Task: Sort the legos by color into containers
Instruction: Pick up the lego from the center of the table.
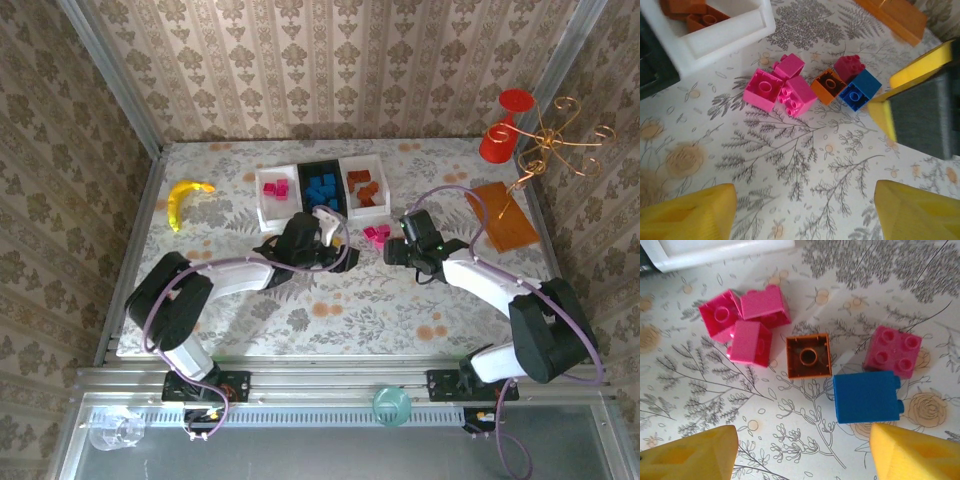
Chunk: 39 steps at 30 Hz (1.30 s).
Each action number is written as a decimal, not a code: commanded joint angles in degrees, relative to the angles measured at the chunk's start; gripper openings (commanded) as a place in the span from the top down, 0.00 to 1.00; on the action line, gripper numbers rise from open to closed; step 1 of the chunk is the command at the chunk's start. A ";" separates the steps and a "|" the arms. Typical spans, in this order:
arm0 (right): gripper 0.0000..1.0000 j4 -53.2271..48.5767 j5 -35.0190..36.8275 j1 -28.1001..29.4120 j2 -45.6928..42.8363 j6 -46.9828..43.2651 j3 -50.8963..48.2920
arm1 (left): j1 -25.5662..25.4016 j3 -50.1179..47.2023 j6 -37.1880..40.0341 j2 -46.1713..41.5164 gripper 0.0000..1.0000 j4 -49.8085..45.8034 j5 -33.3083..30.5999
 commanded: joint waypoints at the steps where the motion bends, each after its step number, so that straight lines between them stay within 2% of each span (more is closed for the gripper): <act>1: 0.28 0.54 2.61 -1.11 -3.61 0.58 -1.67 | -0.83 6.16 7.03 4.58 0.28 -7.14 -4.56; 9: 0.28 0.19 3.40 -2.67 -10.14 0.52 -4.00 | -0.76 17.91 16.91 16.65 0.30 -13.91 -7.45; 17: 0.28 -2.02 3.17 -3.14 -12.63 -0.09 -4.22 | -0.07 27.57 20.60 24.95 0.33 -18.03 -8.14; 29: 0.28 -2.14 2.86 -3.34 -12.65 -0.20 -4.55 | 0.82 36.22 24.09 31.20 0.35 -21.14 -2.04; 33: 0.28 -2.24 2.88 -3.40 -12.52 -0.28 -4.66 | 0.74 37.42 24.26 31.87 0.41 -21.28 -0.53; 39: 0.28 -2.27 2.98 -3.49 -12.52 -0.21 -4.66 | 0.23 33.55 23.51 28.80 0.60 -18.68 0.68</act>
